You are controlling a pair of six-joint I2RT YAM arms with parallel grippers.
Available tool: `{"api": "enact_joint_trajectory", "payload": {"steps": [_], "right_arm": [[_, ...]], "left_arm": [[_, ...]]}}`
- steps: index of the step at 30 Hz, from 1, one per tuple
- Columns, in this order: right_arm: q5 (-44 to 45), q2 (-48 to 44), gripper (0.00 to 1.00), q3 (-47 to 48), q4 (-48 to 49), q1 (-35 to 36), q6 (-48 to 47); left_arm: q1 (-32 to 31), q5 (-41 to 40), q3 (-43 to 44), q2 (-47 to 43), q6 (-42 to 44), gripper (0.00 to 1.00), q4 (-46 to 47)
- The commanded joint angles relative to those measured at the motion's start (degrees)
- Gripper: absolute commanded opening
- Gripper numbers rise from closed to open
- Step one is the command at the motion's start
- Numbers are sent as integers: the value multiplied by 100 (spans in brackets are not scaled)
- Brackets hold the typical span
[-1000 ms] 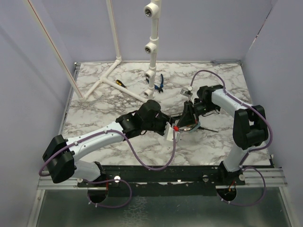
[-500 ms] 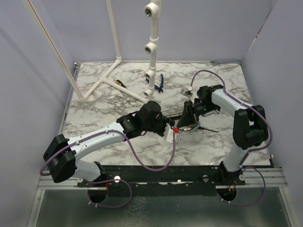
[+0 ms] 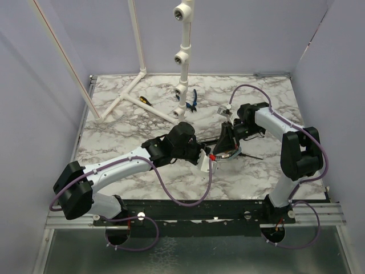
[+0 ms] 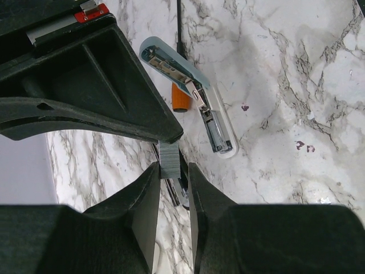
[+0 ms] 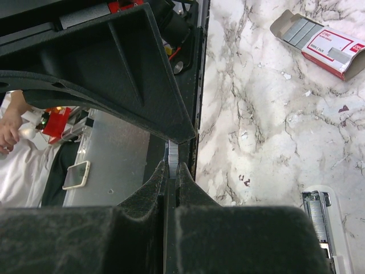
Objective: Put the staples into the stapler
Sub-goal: Pick up the staple from the center of the board.
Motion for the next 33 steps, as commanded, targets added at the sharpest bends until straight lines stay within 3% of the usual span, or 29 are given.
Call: {"api": "enact_joint_trajectory", "payload": {"steps": [1,16,24,33], "right_arm": [[-149,35,4,-5,-12,-5,29],[-95,60,5,-14,93,-5,203],[-51,61,10,-14,110,0,257],[18,55,21,-25,131,0,310]], "left_arm": [[-5,62,32,43,42,26,6],[-38,0,97,77,23,21,6],[-91,-72,164,150,19,20,6],[-129,-160,165,163,27,15,6]]}}
